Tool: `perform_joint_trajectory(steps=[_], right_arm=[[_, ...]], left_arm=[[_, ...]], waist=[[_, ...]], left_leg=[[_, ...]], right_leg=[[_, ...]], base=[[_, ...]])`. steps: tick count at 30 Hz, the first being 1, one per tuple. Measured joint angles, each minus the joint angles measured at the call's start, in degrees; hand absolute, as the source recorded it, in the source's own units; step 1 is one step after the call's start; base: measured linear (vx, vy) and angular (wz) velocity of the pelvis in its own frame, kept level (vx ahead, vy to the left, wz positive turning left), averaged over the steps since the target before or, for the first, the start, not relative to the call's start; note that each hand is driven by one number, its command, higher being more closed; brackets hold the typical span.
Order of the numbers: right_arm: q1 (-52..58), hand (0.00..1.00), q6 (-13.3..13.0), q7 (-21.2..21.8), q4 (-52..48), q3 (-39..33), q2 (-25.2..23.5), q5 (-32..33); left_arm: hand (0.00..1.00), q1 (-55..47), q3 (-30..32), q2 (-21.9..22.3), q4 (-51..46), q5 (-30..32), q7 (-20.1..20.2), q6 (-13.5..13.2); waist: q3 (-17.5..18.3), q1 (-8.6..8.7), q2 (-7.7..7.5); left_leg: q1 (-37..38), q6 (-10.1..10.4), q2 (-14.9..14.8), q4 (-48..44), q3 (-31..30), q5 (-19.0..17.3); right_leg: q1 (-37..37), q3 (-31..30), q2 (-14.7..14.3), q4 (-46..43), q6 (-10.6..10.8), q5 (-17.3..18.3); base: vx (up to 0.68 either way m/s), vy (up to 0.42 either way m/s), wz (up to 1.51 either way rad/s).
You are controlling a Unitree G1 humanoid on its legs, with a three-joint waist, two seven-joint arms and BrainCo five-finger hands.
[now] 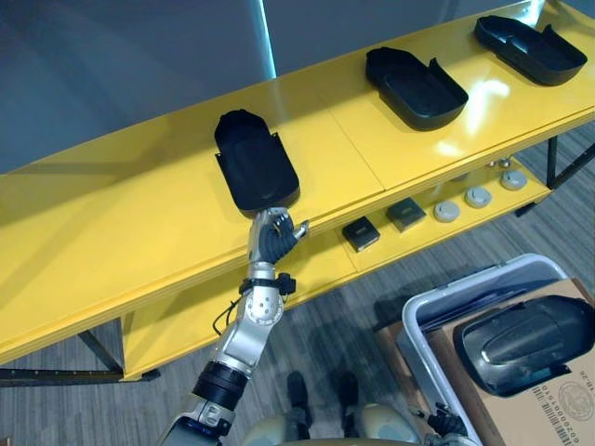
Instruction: Walk over and take plastic housings, then place them on the shelf
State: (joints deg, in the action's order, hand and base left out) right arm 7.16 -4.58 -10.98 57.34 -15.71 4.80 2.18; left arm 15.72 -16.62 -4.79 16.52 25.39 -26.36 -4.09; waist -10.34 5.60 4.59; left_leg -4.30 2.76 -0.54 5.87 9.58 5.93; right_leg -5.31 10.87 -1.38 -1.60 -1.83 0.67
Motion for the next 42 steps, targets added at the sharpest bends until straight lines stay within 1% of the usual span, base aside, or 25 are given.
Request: perform_joint_trajectory(steps=[3, 6, 9, 12, 16, 20, 23, 28, 35, 36, 39, 40, 42], right_arm=[[-0.14, 0.0, 0.0, 0.0, 0.1, -0.01, 0.01, -0.01], [-0.27, 0.0, 0.0, -0.01, 0.1, 0.0, -0.05, 0.0], [-0.45, 0.0, 0.0, 0.0, 0.12, -0.01, -0.15, 0.0], [-0.76, 0.0, 0.0, 0.03, 0.09, -0.01, -0.28, 0.0], [-0.82, 0.0, 0.01, 0.04, 0.08, -0.03, -0.47, 0.01], [-1.12, 0.0, 0.04, 0.07, 0.05, -0.01, -0.84, 0.01], [-1.16, 0.0, 0.08, 0.11, -0.09, -0.02, -0.88, 0.01], [-1.15, 0.0, 0.14, 0.12, -0.25, -0.03, -0.96, 0.01], [-1.15, 0.0, 0.13, 1.1, -0.26, -0.04, -0.99, 0.04], [-1.15, 0.0, 0.13, 1.1, -0.26, -0.05, -0.99, 0.04], [-1.09, 0.0, 0.18, 1.11, -0.23, -0.11, -0.95, 0.02], [-1.07, 0.0, 0.35, 1.13, -0.21, -0.12, -0.89, 0.01], [-0.97, 0.0, 0.69, 1.2, -0.15, -0.09, -0.55, 0.0]], left_arm=[[1.0, 4.47, 0.34, -0.59, 3.79, -0.08, -0.1, 0.05], [1.0, 8.54, 1.15, -1.0, 6.73, -1.2, -0.18, 0.8], [1.0, 9.67, 1.26, -1.82, 7.23, -1.33, -0.35, 1.06], [1.0, 10.56, 1.6, -2.6, 7.83, -2.28, -0.66, 1.13], [1.0, 12.56, 1.94, -2.66, 9.26, -3.41, -0.75, 1.36], [1.0, 15.66, 3.95, -2.83, 11.61, -8.28, -0.69, 1.36], [1.0, 17.3, 4.29, -3.36, 12.66, -10.49, -0.64, 1.22], [1.0, 19.43, 6.05, -3.54, 15.12, -11.51, -0.28, 1.29], [1.0, 19.23, 5.84, -4.31, 14.78, -12.6, 0.18, 1.24], [1.0, 18.83, 5.43, -4.53, 13.45, -13.54, 0.37, 1.27], [1.0, 15.27, 4.13, -5.91, 2.51, -15.08, 2.02, 0.46], [1.0, 13.31, 3.48, -7.11, -3.03, -15.85, 2.8, -0.83], [1.0, 10.44, 3.94, -8.52, -11.57, -16.97, 3.89, -2.55]], waist=[[0.14, 0.07, -0.3], [0.26, 0.44, -0.64], [0.28, 0.73, -0.78], [0.28, 1.54, -0.8], [0.2, 1.61, -0.93], [-0.09, 1.68, -1.62], [-0.09, 1.7, -1.64], [-0.1, 1.98, -1.65], [-0.1, 1.96, -1.65], [-0.11, 1.81, -1.64], [-0.1, 1.58, -1.64], [-0.1, 1.49, -1.64], [0.0, 1.12, -1.58]], left_leg=[[-0.21, 0.0, -0.05, 0.0, 0.09, 0.0], [-0.78, 0.0, -0.19, 0.01, 0.39, 0.0], [-1.22, 0.0, -0.3, 0.01, 0.88, 0.0], [-1.34, 0.0, -0.35, 0.01, 1.07, 0.0], [-1.47, 0.01, -0.4, 0.02, 1.5, -0.02], [-1.75, 0.01, -0.45, 0.02, 1.65, -0.02], [-2.27, 0.0, -0.42, 0.02, 1.85, -0.01], [-2.25, 0.0, -0.4, 0.02, 1.86, -0.02], [-1.95, 0.0, -0.38, 0.03, 1.66, 0.0], [-1.74, 0.0, -0.35, 0.02, 1.57, 0.0], [-1.17, 0.0, -0.29, 0.03, 1.23, 0.0], [-0.84, 0.0, -0.27, 0.03, 1.02, 0.0], [-0.96, 0.0, -0.26, 0.01, 0.06, -0.01]], right_leg=[[0.02, 0.0, -0.12, 0.48, 0.03, -0.22], [-0.32, -0.27, -0.32, 1.13, 0.14, -0.55], [-0.7, -0.48, -0.47, 1.46, -0.22, -0.91], [-0.78, -0.61, -0.54, 1.63, -0.45, -1.14], [-1.01, -0.82, -0.6, 1.67, -0.48, -1.2], [-1.35, -1.16, -0.64, 1.71, -0.43, -1.2], [-1.97, -1.37, -0.61, 1.68, -0.36, -1.38], [-1.96, -1.38, -0.57, 1.68, -0.46, -1.45], [-1.6, -1.24, -0.54, 1.64, -0.6, -1.55], [-1.28, -1.0, -0.51, 1.7, -0.6, -1.55], [-0.46, -0.29, -0.45, 1.83, -0.58, -1.53], [-0.02, -0.11, -0.45, 1.96, -0.57, -1.53], [0.04, 0.03, -0.46, 2.0, -0.54, -1.47]], base=[[0.02, 0.02, -0.01], [0.02, 0.035, -0.06], [0.02, 0.03, -0.06], [0.03, 0.031, -0.05], [0.02, 0.037, -0.04], [0.01, 0.047, -0.02], [0.01, 0.039, -0.04], [0.02, 0.04, -0.01], [0.02, 0.037, 0.01], [0.01, 0.016, 0.08], [0.01, 0.018, 0.08], [0.02, 0.037, 0.09], [0.01, 0.041, 0.12]])
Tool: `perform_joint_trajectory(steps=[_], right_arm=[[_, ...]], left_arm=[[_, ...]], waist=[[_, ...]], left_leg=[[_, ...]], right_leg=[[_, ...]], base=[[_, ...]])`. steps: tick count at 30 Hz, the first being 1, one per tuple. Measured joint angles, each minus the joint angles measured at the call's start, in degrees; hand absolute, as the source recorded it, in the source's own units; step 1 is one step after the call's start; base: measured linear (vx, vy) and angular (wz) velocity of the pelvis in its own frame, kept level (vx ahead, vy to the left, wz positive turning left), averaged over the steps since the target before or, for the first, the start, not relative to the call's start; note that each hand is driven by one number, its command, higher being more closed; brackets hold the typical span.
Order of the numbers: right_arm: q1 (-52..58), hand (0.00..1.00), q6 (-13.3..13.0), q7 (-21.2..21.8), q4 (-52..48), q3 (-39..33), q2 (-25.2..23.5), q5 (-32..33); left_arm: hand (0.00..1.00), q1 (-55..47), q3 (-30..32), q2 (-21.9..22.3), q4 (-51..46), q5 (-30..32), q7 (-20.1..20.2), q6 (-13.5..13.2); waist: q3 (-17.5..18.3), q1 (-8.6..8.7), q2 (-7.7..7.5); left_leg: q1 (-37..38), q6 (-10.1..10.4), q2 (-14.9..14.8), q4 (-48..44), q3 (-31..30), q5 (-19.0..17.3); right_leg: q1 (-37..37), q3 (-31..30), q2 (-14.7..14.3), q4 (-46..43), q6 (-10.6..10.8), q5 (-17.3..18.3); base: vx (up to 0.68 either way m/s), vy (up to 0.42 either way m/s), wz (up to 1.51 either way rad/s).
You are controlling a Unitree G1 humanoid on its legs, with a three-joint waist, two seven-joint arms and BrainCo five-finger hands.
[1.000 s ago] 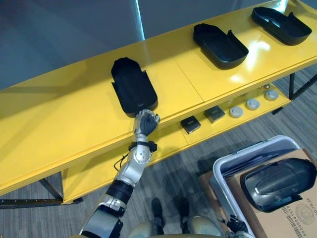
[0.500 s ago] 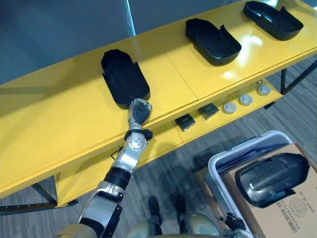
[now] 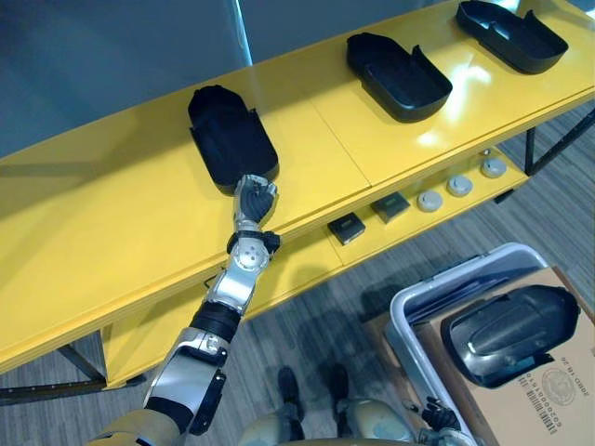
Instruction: Walk over and take plastic housings, then place them on the shelf
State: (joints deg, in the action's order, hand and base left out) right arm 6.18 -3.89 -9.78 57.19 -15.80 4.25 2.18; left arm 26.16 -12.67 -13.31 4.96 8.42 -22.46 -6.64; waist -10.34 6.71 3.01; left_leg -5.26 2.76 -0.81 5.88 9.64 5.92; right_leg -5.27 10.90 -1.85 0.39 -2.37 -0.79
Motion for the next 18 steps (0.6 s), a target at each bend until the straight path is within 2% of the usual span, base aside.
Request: perform_joint_trajectory(steps=[3, 6, 8, 13, 16, 18], right_arm=[[0.48, 0.0, 0.39, 0.08, 0.09, 0.07, 0.29, -0.07], [0.68, 0.0, 0.5, 0.16, 0.55, 0.13, 0.5, -0.15], [0.99, 0.0, 0.56, 0.34, 1.17, 0.19, 0.7, -0.56], [1.27, 0.0, 0.67, 1.13, 2.3, 0.23, 0.57, -0.55], [0.49, 0.0, 0.7, 1.1, 2.13, 0.29, 0.4, -0.56], [-0.4, 0.0, 0.71, 1.08, 1.76, 0.37, 0.41, -0.59]], left_arm=[[1.0, -5.33, 3.62, -0.73, -10.46, -1.45, 0.09, -2.76], [1.0, -12.05, 14.5, -0.74, -18.15, -2.35, -0.81, -5.17], [1.0, -16.52, 24.48, -0.31, -20.49, -4.27, -3.34, -6.94], [1.0, -27.1, 38.62, 3.41, -19.19, -6.89, -8.0, -7.34], [1.0, -33.9, 40.55, 4.51, -12.98, -7.79, -7.82, -6.04], [1.0, -37.3, 40.43, 5.58, -6.5, -7.76, -7.32, -4.65]], waist=[[0.07, -1.42, 0.09], [0.08, -2.41, 0.08], [0.89, -3.57, -0.09], [2.88, -6.16, -1.47], [3.51, -7.99, -1.98], [4.32, -8.04, -2.01]], left_leg=[[0.23, -0.01, -0.02, -0.01, -0.19, 0.01], [1.25, -0.01, 0.04, -0.04, -1.09, 0.02], [1.41, -0.02, 0.1, -0.02, -2.25, 0.02], [1.64, -0.02, 0.19, 0.0, -4.39, 0.03], [1.98, -0.15, 0.21, 0.01, -5.09, 0.14], [2.02, -0.29, 0.32, 0.02, -5.3, 0.23]], right_leg=[[0.26, 0.14, -0.05, 0.01, 0.03, 0.03], [1.57, 1.26, -0.04, 0.05, -0.12, 0.19], [2.13, 2.21, -0.01, -0.05, -0.34, 0.6], [3.15, 4.1, -0.02, -0.16, -0.72, 1.24], [3.86, 5.02, -0.02, -0.14, -0.63, 1.33], [4.02, 5.27, 0.04, -0.16, 0.07, 1.77]], base=[[0.01, 0.025, 0.04], [0.02, 0.03, 0.16], [0.01, 0.03, 0.27], [0.02, 0.019, 0.24], [0.0, 0.026, 0.17], [-0.02, 0.041, 0.09]])
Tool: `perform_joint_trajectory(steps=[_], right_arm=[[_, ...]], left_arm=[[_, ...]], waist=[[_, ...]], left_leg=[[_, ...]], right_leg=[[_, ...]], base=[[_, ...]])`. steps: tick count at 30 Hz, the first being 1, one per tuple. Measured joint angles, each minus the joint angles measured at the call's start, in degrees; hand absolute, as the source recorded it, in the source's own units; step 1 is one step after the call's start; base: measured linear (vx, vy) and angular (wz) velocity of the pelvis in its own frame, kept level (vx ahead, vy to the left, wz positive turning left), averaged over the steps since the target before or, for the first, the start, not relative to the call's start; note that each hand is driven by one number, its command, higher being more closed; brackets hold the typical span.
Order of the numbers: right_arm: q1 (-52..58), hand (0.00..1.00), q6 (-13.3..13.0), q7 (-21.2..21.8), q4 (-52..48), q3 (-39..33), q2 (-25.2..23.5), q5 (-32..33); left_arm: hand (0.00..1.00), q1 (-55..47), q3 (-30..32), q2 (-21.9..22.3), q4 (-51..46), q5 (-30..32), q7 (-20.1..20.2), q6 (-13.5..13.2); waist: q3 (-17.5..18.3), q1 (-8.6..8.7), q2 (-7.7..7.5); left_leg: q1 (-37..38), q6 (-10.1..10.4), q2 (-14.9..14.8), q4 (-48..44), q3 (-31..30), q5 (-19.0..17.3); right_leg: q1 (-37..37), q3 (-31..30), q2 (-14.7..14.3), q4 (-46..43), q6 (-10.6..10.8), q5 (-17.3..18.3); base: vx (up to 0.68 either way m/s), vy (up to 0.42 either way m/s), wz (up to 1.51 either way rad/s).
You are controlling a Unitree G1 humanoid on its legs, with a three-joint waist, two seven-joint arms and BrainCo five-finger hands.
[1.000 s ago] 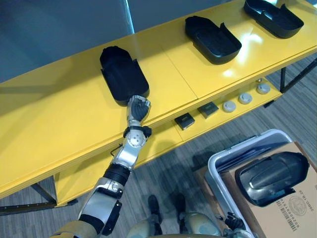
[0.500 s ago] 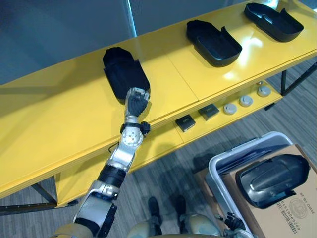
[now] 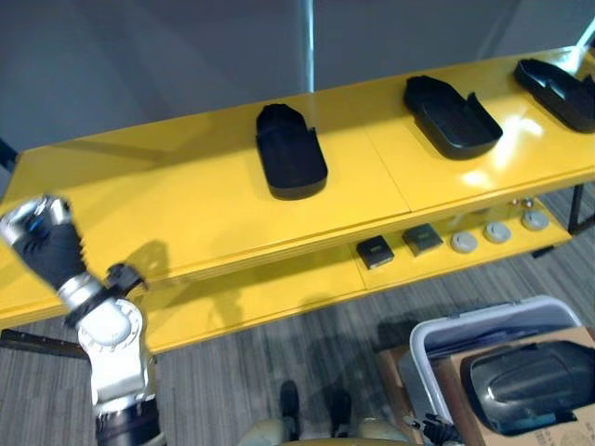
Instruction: Walk over and take plastic housings, then place them on the shelf
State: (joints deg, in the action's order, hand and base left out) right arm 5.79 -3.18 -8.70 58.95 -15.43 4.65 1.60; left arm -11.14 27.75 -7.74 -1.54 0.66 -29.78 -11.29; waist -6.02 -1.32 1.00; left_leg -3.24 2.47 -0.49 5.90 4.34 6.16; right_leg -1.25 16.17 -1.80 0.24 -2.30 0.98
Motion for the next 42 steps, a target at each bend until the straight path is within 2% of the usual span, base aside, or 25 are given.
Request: perform_joint_trajectory(steps=[1, 2, 7, 11, 20, 23, 24, 25, 29, 32, 34, 37, 40, 42], right_arm=[[-0.41, 0.0, 0.01, 0.0, -0.32, 0.11, 0.0, -0.14], [-0.79, 0.0, 0.11, 0.0, -0.8, 0.17, -0.02, -0.32], [-2.0, 0.0, 1.3, 0.01, -1.34, 0.64, 0.02, -1.45], [-1.99, 0.0, 1.3, 0.0, -1.26, 0.58, 0.06, -1.61], [-2.64, 0.0, 1.28, 0.0, -1.21, 0.02, -0.07, -1.65], [-2.81, 0.0, 1.28, -0.01, -1.2, -0.45, -0.25, -1.65], [-3.05, 0.0, 1.28, -0.02, -1.2, -0.47, -0.28, -1.65], [-3.16, 0.0, 1.28, -0.03, -1.21, -0.48, -0.32, -1.65], [-3.51, 0.0, 1.23, -0.03, -1.24, -0.48, -0.48, -1.64], [-4.19, 0.0, 1.23, -0.06, -1.25, -0.46, -0.65, -1.63], [-4.83, 0.0, 1.23, -0.08, -1.28, -0.38, -0.47, -1.65], [-7.75, 0.0, 1.23, -0.12, -1.23, -0.29, -0.02, -1.74], [-9.95, 0.0, 1.28, -0.63, -1.2, -0.27, 0.34, -1.73], [-11.46, 0.0, 1.3, -1.25, -1.13, 0.04, 0.22, -1.71]], left_arm=[[1.0, -1.15, -0.06, 0.84, 3.89, 0.02, 1.08, 1.05], [0.0, -1.8, -0.23, 1.34, 8.4, 0.04, 2.57, 2.19], [0.0, -1.32, -2.46, 2.11, 41.04, -0.05, 9.7, 6.62], [0.0, -1.34, -7.04, 3.81, 51.68, 0.09, 13.67, 8.39], [0.0, 1.46, -14.39, 4.35, 54.65, 4.65, 17.38, 8.46], [0.0, 2.41, -16.39, 4.3, 55.43, 5.29, 17.51, 8.42], [0.0, 2.71, -17.07, 4.29, 55.43, 5.6, 17.57, 8.4], [0.0, 2.76, -17.68, 4.24, 55.44, 5.8, 17.68, 8.37], [0.0, 3.24, -18.86, 4.09, 55.44, 6.71, 18.45, 8.31], [0.0, 4.53, -19.88, 4.17, 55.57, 6.73, 18.53, 8.31], [0.0, 5.69, -20.49, 4.15, 55.62, 6.69, 18.53, 8.29], [0.0, 6.66, -20.52, 4.19, 55.62, 6.45, 18.43, 8.19], [0.0, 9.04, -20.25, 4.11, 55.58, 6.0, 18.29, 8.13], [0.0, 10.68, -18.61, 4.01, 55.37, 5.98, 18.08, 7.99]], waist=[[0.2, -0.01, -0.04], [0.23, -0.03, -0.06], [0.55, 0.36, -0.68], [0.52, 0.4, -0.74], [0.5, 0.66, -0.43], [0.39, 1.24, -0.28], [0.35, 2.11, -0.22], [0.25, 2.17, -0.11], [-0.04, 2.17, 0.31], [-0.43, 2.16, 0.22], [-0.72, 1.97, 0.33], [-1.36, 1.98, 1.08], [-3.3, 2.07, 0.9], [-4.62, 2.16, 0.15]], left_leg=[[0.02, 0.12, 0.03, 0.0, -0.03, -0.09], [0.02, 0.12, 0.04, 0.01, -0.02, -0.12], [0.13, -0.11, -0.02, 0.01, 0.62, -0.34], [0.72, -0.59, -0.02, 0.01, 1.58, -0.69], [2.36, -1.3, -0.04, 0.0, 3.87, -1.61], [3.21, -1.46, 0.18, -0.01, 4.5, -2.16], [3.3, -1.47, 0.32, -0.02, 4.63, -2.27], [3.57, -0.99, 0.37, -0.04, 5.2, -2.75], [4.34, -1.16, 0.4, -0.69, 7.71, -4.19], [0.82, -0.63, -0.01, -7.96, 8.8, -7.59], [-1.48, -1.34, -0.1, -12.54, 7.32, -9.16], [-2.36, -1.7, -1.23, -15.49, 6.95, -12.8], [-3.26, -2.77, -2.45, -18.36, 12.32, -15.38], [-4.85, -3.65, -3.35, -21.06, 16.27, -17.03]], right_leg=[[0.02, 0.0, 0.04, -0.01, 0.08, 0.06], [0.02, 0.02, 0.05, -0.03, 0.1, 0.07], [-0.06, -0.21, 0.12, -0.02, 0.17, 0.12], [0.06, -1.08, 0.19, -0.23, 0.44, 0.29], [0.66, -3.5, 0.3, -0.75, 1.19, 0.89], [1.11, -4.05, 0.58, -1.14, 1.25, 1.39], [1.06, -4.04, 0.76, -1.47, 1.41, 1.71], [0.78, -4.45, 0.92, -2.46, 1.52, 2.31], [-1.19, -7.06, 1.24, -6.5, 1.51, 4.21], [-3.02, -9.04, 1.62, -8.07, 1.35, 4.36], [-4.31, -11.05, 1.65, -8.31, 1.31, 4.25], [-5.86, -16.75, 0.02, -8.35, 2.17, 2.63], [-6.68, -22.95, -1.15, -5.93, 4.04, -0.79], [-8.23, -27.2, -1.68, -4.32, 5.34, -3.12]], base=[[-0.02, 0.045, 0.04], [-0.02, 0.037, 0.02], [-0.01, 0.046, -0.02], [0.04, 0.035, -0.1], [0.05, 0.029, -0.15], [0.06, 0.036, -0.09], [0.07, 0.043, -0.05], [0.06, 0.039, -0.11], [0.07, 0.035, -0.33], [0.05, 0.006, -0.32], [0.04, -0.004, -0.52], [0.03, 0.034, -1.0], [-0.05, 0.119, -1.14], [-0.12, 0.153, -1.23]])
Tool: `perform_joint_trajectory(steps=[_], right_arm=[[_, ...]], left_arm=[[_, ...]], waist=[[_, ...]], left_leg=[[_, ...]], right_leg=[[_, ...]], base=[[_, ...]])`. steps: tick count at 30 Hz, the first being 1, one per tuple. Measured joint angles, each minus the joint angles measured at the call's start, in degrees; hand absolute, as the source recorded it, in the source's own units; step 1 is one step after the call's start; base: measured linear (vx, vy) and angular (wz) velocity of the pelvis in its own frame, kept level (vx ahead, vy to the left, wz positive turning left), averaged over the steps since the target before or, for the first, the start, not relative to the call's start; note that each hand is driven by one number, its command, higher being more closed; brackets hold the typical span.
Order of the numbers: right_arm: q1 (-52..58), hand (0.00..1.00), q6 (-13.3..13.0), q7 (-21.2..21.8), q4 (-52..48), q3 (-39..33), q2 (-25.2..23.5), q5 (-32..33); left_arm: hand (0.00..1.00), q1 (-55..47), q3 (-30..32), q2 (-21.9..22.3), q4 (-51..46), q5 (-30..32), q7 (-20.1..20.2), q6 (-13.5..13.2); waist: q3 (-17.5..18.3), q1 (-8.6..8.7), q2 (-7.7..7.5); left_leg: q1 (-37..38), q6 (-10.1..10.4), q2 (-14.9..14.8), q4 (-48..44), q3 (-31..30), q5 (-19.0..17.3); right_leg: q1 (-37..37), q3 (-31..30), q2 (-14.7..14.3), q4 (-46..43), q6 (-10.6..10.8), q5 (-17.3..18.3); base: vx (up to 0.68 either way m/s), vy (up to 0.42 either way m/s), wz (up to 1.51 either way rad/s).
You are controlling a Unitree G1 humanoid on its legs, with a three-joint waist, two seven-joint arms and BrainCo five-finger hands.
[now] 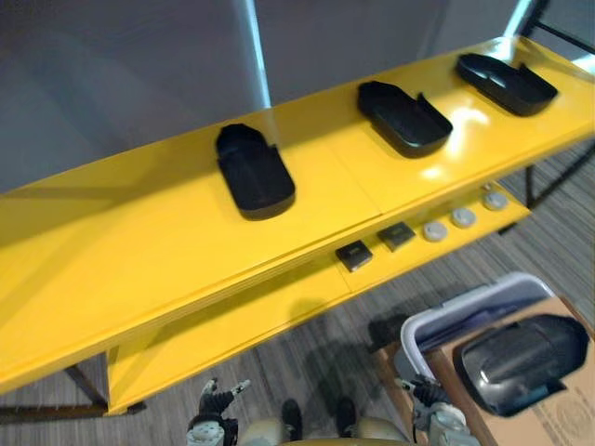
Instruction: Walk over and take plastic housings, then place them on the shelf
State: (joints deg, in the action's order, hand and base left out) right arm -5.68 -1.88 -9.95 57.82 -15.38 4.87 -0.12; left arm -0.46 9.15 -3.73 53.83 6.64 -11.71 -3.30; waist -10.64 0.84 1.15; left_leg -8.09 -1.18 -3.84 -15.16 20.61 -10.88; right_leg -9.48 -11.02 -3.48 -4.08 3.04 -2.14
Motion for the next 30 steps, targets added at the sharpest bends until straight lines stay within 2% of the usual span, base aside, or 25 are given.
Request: perform_joint_trajectory(steps=[1, 3, 5, 7, 10, 12, 13, 14, 15, 17, 20, 22, 23, 24, 26, 27, 28, 29, 30], right_arm=[[-0.95, 0.0, 0.0, -0.05, 0.01, 0.7, 0.06, 0.02], [-1.2, 0.0, 0.01, -0.13, -0.09, 0.81, 0.02, 0.05], [-0.34, 0.0, 0.03, -0.09, 0.12, 1.05, 0.12, 0.11], [0.59, 0.0, 0.05, 0.07, 1.16, 3.45, 0.18, 0.14], [1.8, 0.0, 0.06, 0.08, 2.06, 4.16, 0.31, 0.08], [1.27, 0.0, 0.04, 0.08, 2.05, 4.14, 1.16, -0.01], [0.72, 0.0, 0.01, 0.04, 2.02, 4.18, 1.76, -0.31], [0.04, 0.0, 0.06, 0.04, 2.33, 4.21, 2.44, -0.52], [-0.23, 0.0, 0.1, -0.08, 2.31, 4.17, 2.97, -0.56], [0.58, 0.0, 0.29, -0.03, 2.69, 4.02, 3.43, -0.64], [0.77, 0.0, 0.22, -0.02, 2.24, 2.67, 3.49, -0.49], [1.57, 0.0, 0.25, -0.04, 2.07, 1.95, 3.59, -0.4], [2.13, 0.0, 0.26, -0.11, 1.99, 1.67, 3.84, -0.21], [2.62, 0.0, 0.24, -0.15, 1.8, 1.66, 4.0, -0.07], [3.64, 0.0, 0.32, -0.17, 1.64, -0.16, 4.38, 0.83], [3.65, 0.0, 0.31, -0.24, 1.65, -0.73, 4.37, 1.35], [3.47, 0.0, 0.26, -0.61, 1.69, -2.17, 4.34, 2.04], [3.47, 0.0, 0.25, -0.71, 1.7, -2.22, 4.34, 2.16], [3.63, 0.0, 0.17, -1.45, 2.05, -2.69, 4.28, 2.53]], left_arm=[[0.0, 0.82, 0.5, -0.39, -0.13, -0.05, -0.37, -0.23], [0.0, 1.86, 0.41, -1.11, -0.15, -0.09, -0.84, -0.34], [0.0, 2.22, 0.51, -1.29, -0.24, -0.07, -0.86, -0.34], [0.0, 1.97, 0.59, -1.91, -0.31, -0.05, -0.83, -0.31], [0.0, 1.36, 0.63, -2.37, -0.39, -0.04, -0.79, -0.21], [0.0, 1.18, 0.59, -2.36, -0.4, 0.06, -0.76, 0.07], [0.0, 0.83, 0.53, -2.62, -0.44, 0.02, -0.76, 0.21], [0.0, 1.21, 0.5, -2.18, -0.28, -0.03, -0.8, 0.23], [0.0, 1.42, 0.09, -1.71, -0.26, -0.12, -0.7, 0.17], [0.0, 0.83, 0.0, -1.12, -0.24, -0.55, -0.72, 0.17], [0.0, -0.13, -0.06, -1.0, -0.23, -0.95, -0.73, 0.27], [0.0, -0.07, -0.7, -0.73, -0.23, -1.07, -0.7, 0.34], [0.0, -0.16, -1.69, -0.47, -0.23, -1.07, -0.62, 0.38], [0.0, -0.03, -2.29, -0.3, -0.25, -1.06, -0.55, 0.37], [0.0, 0.47, -4.02, 1.42, -0.25, -1.21, 0.42, 0.31], [0.0, 0.46, -4.71, 1.45, -0.24, -1.25, 0.56, 0.31], [0.0, 0.48, -5.07, 1.44, -0.25, -1.4, 0.57, 0.31], [0.0, 0.47, -5.07, 1.42, -0.23, -1.4, 0.57, 0.33], [0.0, 0.23, -5.07, 1.29, -0.16, -1.6, 0.55, 0.35]], waist=[[-0.76, -0.06, -0.72], [-1.81, 0.45, -1.38], [-2.01, 0.39, -1.18], [-2.65, 0.05, 0.16], [-2.47, -0.11, 0.5], [-2.34, -0.6, 0.45], [-1.96, -1.87, -0.08], [-2.26, -1.7, 0.64], [-2.09, -1.3, 0.9], [-1.84, -1.61, 0.76], [-1.62, -1.54, 0.74], [-1.61, -1.63, 0.77], [-1.53, -1.44, 0.93], [-1.5, -1.25, 0.98], [-1.43, -1.27, 1.17], [-1.34, -1.27, 1.32], [-1.48, -1.4, 1.12], [-1.44, -1.4, 1.18], [-1.1, -1.67, 1.62]], left_leg=[[-1.36, -0.77, -0.36, -1.37, 2.57, -0.77], [-2.56, -1.49, -1.17, -2.75, 6.61, -1.24], [-2.95, -2.52, -1.87, -3.67, 9.65, -1.86], [-2.02, -2.57, -3.84, -3.62, 13.01, -1.84], [-1.09, -2.53, -5.58, -3.28, 16.73, -1.37], [-1.06, -2.04, -6.75, -3.37, 20.75, -1.09], [-1.61, -1.67, -6.73, -3.89, 22.63, -0.83], [-1.99, -1.38, -7.5, -4.52, 22.78, -0.59], [-2.06, -0.36, -7.42, -4.33, 20.38, 0.3], [-0.58, 0.06, -8.44, -4.42, 19.01, 0.56], [0.47, 2.38, -12.5, -9.36, 19.02, -0.75], [0.45, 2.67, -14.42, -14.02, 18.23, -0.95], [0.11, 2.45, -14.9, -16.96, 15.55, -0.82], [-1.02, 2.13, -14.71, -19.15, 12.78, -0.65], [-3.45, 5.09, -8.49, -16.08, -2.26, -2.78], [-3.44, 5.23, -6.71, -14.04, -4.57, -2.7], [-3.62, 5.82, -3.16, -8.39, -9.59, -2.3], [-3.64, 6.27, -2.65, -7.29, -10.42, -2.02], [-2.93, 5.86, -0.97, -4.71, -13.15, 0.57]], right_leg=[[-1.12, -2.72, -0.09, 0.74, 0.98, -1.28], [-3.09, -3.51, 0.39, 1.45, 3.05, -2.49], [-4.82, 3.88, 1.93, -1.04, 2.43, -1.94], [-6.3, 12.81, 2.95, -10.61, -0.14, 2.23], [-2.98, 20.18, 4.92, -17.34, -0.75, 9.11], [0.35, 25.61, 7.35, -15.53, -1.27, 12.1], [1.94, 29.73, 9.46, -11.29, -1.71, 12.49], [1.95, 30.82, 9.08, -10.27, -1.93, 11.95], [2.01, 31.82, 9.25, -9.48, -1.67, 11.68], [2.05, 27.79, 7.35, -9.75, -2.14, 10.93], [0.29, 23.24, 4.98, -13.34, -3.38, 12.45], [0.11, 21.91, 4.47, -16.25, -2.99, 13.29], [0.27, 21.68, 4.44, -17.28, -3.35, 13.75], [0.56, 21.09, 4.49, -17.49, -3.99, 14.12], [1.55, 19.12, 5.55, -17.63, -4.69, 14.59], [1.68, 18.48, 5.8, -17.56, -4.69, 14.6], [1.7, 16.98, 6.48, -17.5, -4.29, 14.83], [1.7, 16.78, 6.54, -17.6, -4.18, 14.89], [1.63, 15.7, 6.56, -18.16, -3.29, 15.27]], base=[[-0.15, 0.16, -0.99], [-0.16, 0.161, -0.96], [-0.15, 0.177, -0.8], [-0.13, 0.144, -0.78], [-0.11, 0.011, -0.71], [-0.08, -0.089, -1.13], [-0.08, -0.123, -1.3], [-0.05, -0.156, -0.9], [0.01, -0.198, -0.6], [0.04, -0.221, -0.82], [0.07, -0.199, -0.93], [0.1, -0.142, -0.76], [0.1, -0.107, -0.63], [0.06, -0.05, -0.46], [0.04, 0.067, -0.36], [0.04, 0.196, -0.46], [0.02, 0.187, -0.33], [0.02, 0.241, -0.41], [0.01, 0.223, -0.34]])
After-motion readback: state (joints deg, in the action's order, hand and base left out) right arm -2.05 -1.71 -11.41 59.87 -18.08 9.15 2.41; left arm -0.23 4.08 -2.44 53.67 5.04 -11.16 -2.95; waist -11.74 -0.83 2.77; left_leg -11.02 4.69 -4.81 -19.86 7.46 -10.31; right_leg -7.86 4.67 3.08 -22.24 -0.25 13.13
